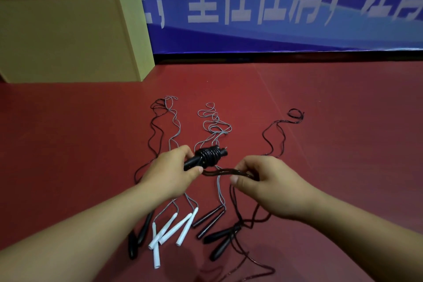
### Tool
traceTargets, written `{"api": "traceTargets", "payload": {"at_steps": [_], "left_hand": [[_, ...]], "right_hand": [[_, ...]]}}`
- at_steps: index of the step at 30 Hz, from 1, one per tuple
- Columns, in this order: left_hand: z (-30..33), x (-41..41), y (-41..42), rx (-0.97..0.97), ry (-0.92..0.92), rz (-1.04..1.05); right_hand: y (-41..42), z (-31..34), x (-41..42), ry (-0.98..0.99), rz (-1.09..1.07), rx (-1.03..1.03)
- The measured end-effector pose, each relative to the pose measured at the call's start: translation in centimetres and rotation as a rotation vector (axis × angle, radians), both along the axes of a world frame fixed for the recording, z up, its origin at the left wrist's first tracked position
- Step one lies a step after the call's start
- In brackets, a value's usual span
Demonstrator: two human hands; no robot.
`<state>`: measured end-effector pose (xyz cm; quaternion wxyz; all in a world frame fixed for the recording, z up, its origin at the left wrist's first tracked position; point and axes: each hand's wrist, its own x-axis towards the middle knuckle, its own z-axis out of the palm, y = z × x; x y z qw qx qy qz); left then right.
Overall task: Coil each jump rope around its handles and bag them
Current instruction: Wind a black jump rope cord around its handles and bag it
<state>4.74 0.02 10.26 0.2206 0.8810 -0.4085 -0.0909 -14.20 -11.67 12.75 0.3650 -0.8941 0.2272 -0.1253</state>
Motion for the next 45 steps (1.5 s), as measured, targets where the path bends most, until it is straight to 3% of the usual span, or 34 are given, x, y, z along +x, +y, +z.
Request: {"api": "traceTargets", "payload": {"at_steps": [18,27,31,36,39,42,45], "left_hand": [[0.8,-2.8,-0.2,0.144,-0.120,-0.452],[1.7,-3.9,0.4,0.137,-0.043,-0.652],[1.8,-3.9,0.5,0.087,0.094,-0.678],[1.9,-3.9,0.9,-0.025,0.493,-0.714],[2.3,-4.0,1.1,-0.119,0.638,-0.697],[2.7,-4.1,1.1,-0.198,0.719,-0.675],[3.1,-4.2,0.9,-0.247,0.773,-0.624]], "right_hand": [[-2.0,-0.1,0.2,-0.186,-0.152,-0.102],[-3.0,-0.6,0.0,-0.070,-0.151,-0.096],[-3.5,-0.4,-0.2,-0.099,-0.187,0.182],[-3.8,-0.2,-0.4,-0.127,-0.157,0.459],[-4.3,-0.2,-0.6,-0.168,-0.141,0.570],[-4.7,-0.2,-1.0,-0.192,-0.098,0.618],[-4.3,-0.4,-1.2,-0.131,-0.065,0.499]]}}
